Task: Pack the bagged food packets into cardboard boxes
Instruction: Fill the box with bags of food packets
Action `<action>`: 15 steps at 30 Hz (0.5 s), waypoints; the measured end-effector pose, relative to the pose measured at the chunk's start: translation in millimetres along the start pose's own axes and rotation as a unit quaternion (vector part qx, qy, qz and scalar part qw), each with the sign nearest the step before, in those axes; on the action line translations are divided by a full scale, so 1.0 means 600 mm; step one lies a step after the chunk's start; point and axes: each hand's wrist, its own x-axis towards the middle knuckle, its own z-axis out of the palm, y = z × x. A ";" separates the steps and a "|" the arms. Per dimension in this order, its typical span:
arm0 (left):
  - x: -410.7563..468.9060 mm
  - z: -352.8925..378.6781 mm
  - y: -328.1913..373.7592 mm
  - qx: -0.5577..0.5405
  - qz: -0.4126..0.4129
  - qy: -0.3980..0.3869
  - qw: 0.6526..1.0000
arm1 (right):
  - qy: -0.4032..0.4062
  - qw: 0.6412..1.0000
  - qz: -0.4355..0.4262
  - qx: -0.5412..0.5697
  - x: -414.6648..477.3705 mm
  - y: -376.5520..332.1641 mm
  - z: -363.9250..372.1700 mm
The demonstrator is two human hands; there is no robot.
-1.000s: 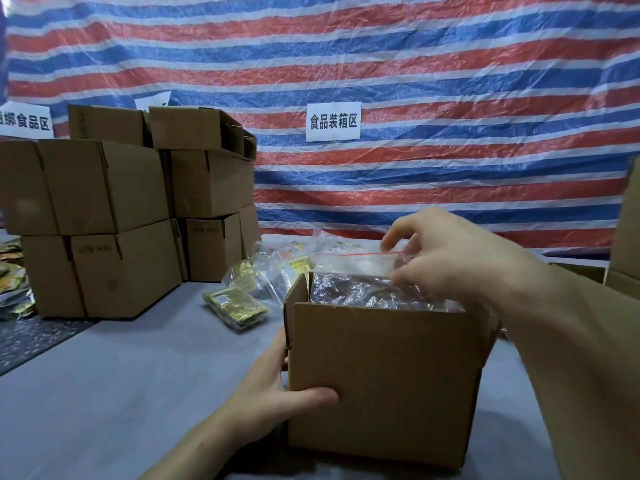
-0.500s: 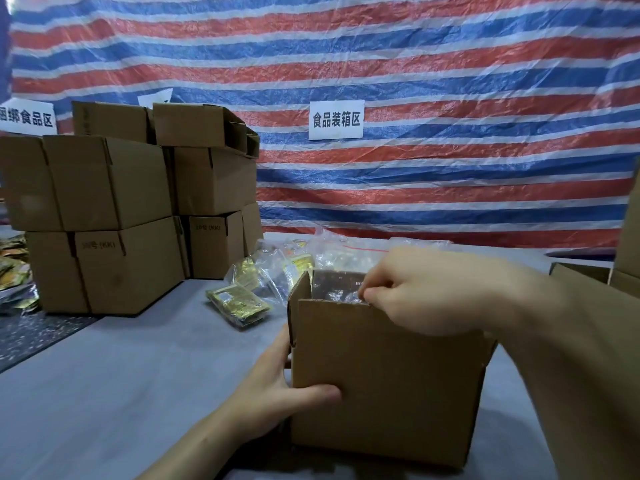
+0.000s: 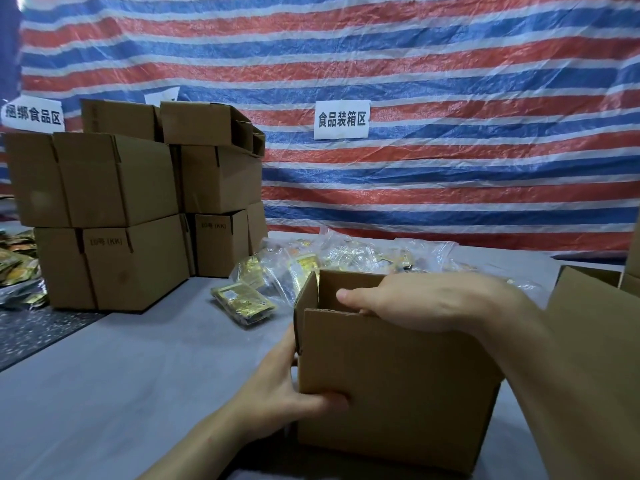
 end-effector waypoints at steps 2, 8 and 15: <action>0.001 0.000 0.001 -0.001 0.003 -0.003 1.000 | -0.009 1.000 0.001 0.013 -0.001 -0.002 0.000; 0.001 0.002 0.002 -0.019 -0.002 -0.008 1.000 | -0.099 0.984 0.033 0.144 -0.005 0.008 -0.005; 0.005 0.008 0.012 -0.075 -0.038 -0.030 0.996 | 0.136 0.988 -0.048 0.047 -0.033 0.009 -0.035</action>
